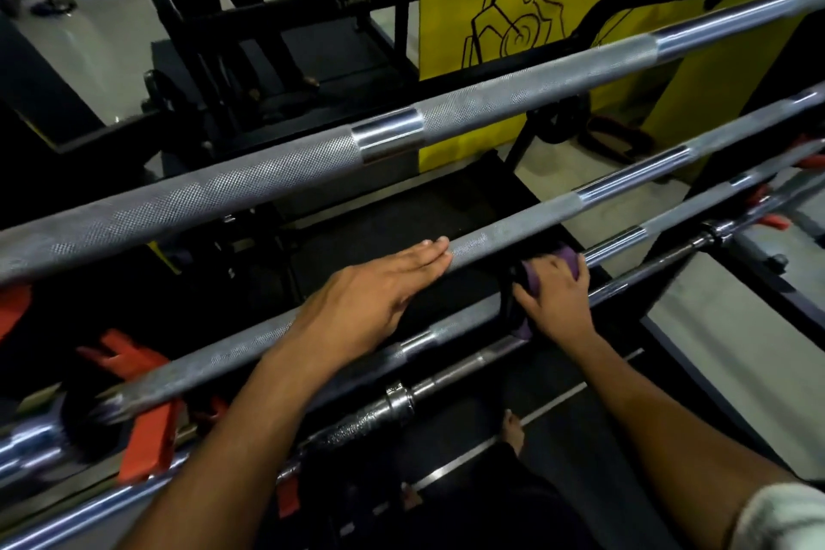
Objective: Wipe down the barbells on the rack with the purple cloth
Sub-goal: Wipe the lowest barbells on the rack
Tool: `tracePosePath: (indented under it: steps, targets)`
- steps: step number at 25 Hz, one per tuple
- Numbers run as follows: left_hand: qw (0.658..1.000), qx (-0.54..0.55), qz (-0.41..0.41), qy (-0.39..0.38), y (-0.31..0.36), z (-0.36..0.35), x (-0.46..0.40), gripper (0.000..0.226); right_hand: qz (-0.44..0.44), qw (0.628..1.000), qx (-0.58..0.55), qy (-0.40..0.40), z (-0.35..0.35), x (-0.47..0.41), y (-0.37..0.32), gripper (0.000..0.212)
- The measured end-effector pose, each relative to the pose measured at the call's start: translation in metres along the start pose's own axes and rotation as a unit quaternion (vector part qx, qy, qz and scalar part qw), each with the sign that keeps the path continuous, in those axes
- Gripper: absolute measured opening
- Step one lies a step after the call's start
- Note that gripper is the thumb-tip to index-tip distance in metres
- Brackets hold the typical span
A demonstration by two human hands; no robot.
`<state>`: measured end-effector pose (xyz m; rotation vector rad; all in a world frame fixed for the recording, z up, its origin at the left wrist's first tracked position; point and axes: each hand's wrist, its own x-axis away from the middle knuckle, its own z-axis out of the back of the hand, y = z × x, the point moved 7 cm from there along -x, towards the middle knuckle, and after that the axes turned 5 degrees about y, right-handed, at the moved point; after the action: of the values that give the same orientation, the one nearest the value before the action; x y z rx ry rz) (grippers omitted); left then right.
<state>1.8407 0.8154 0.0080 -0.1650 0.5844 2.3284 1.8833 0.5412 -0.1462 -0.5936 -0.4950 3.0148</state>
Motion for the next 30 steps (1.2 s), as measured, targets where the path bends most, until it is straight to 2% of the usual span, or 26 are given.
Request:
tracePosePath:
  steps: [6, 10, 12, 16, 19, 21, 23, 27, 30]
  targets:
    - [0.998, 0.062, -0.005, -0.008, -0.007, 0.002, -0.009, 0.052, 0.023, 1.0, -0.009, 0.012, 0.001, 0.03, -0.063, 0.045]
    - [0.998, 0.069, -0.01, -0.002, -0.01, -0.001, -0.01, 0.049, 0.074, 0.996, -0.019, -0.038, -0.021, 0.063, -0.144, 0.044]
    - [0.998, 0.064, -0.014, 0.003, -0.011, -0.001, -0.01, 0.05, 0.085, 0.995, -0.036, -0.048, -0.026, 0.07, -0.16, 0.043]
    - [0.998, 0.06, -0.006, 0.012, -0.009, 0.0, -0.007, 0.05, 0.152, 0.986, -0.047, -0.041, -0.018, 0.066, -0.141, 0.048]
    - [0.998, 0.023, -0.031, 0.053, 0.006, 0.011, 0.0, 0.054, 0.075, 0.996, -0.046, -0.032, -0.007, 0.043, -0.102, 0.051]
    - [0.992, 0.024, -0.04, 0.119, 0.019, 0.014, 0.028, 0.051, 0.041, 0.997, -0.054, -0.041, 0.0, 0.037, -0.084, 0.055]
    - [0.988, 0.011, -0.007, 0.154, 0.021, -0.005, 0.077, 0.045, 0.063, 0.994, -0.071, -0.057, 0.008, 0.039, -0.09, 0.056]
    - [0.981, -0.077, 0.157, 0.081, -0.037, -0.083, 0.172, 0.05, 0.255, 0.959, -0.059, -0.103, -0.003, 0.078, -0.165, 0.053]
    - [0.975, -0.114, 0.182, 0.047, -0.055, -0.109, 0.19, 0.047, 0.244, 0.959, 0.003, -0.148, -0.025, 0.075, -0.2, 0.041]
